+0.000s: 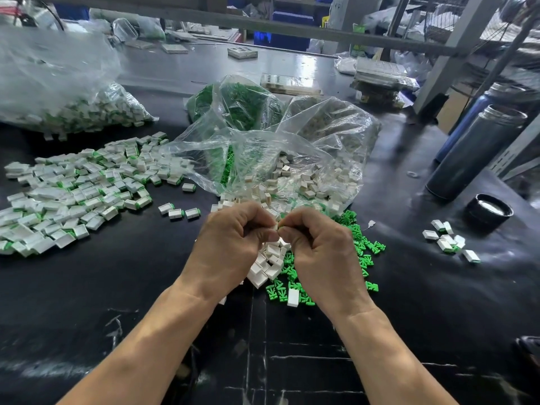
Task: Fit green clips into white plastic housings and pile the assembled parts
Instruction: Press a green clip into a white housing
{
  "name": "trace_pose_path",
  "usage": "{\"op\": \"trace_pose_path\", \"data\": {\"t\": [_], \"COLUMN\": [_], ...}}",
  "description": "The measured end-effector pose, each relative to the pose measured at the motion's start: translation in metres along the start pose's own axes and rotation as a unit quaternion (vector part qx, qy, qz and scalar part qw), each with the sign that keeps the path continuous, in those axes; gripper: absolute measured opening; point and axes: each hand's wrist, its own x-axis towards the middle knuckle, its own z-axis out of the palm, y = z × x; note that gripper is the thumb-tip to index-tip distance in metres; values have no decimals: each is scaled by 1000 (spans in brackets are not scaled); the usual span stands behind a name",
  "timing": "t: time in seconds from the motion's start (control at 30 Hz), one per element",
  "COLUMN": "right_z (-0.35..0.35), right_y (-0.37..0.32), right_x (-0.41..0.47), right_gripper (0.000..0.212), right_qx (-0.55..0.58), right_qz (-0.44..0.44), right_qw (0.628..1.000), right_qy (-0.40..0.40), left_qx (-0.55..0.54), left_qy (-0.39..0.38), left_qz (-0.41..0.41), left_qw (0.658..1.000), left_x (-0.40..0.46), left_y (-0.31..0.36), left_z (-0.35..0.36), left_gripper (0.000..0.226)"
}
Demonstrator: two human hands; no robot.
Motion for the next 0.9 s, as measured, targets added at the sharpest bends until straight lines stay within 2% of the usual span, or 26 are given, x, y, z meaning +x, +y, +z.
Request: {"op": "trace_pose_path", "data": {"t": [0.13,0.27,0.6,0.9], "right_z": [1,3,3,1], "right_y": [3,2,3,7], "right_x": [0,0,0,3], "right_gripper": [19,24,28,22], "right_qx": [90,129,181,165], "right_qz": [58,81,92,85], "right_qw": [994,988,979,982], "right_qy": [4,11,19,40], "left_qx": [-33,-78,-115,-120], "left_qy": [8,4,10,-19], "left_qz": [-8,-24,-38,-24], "left_qw": [999,997,993,992], "left_x": [0,0,0,1], "left_y": [0,2,3,4], "left_z": [1,2,9,7], "left_gripper": [28,20,15,11]}}
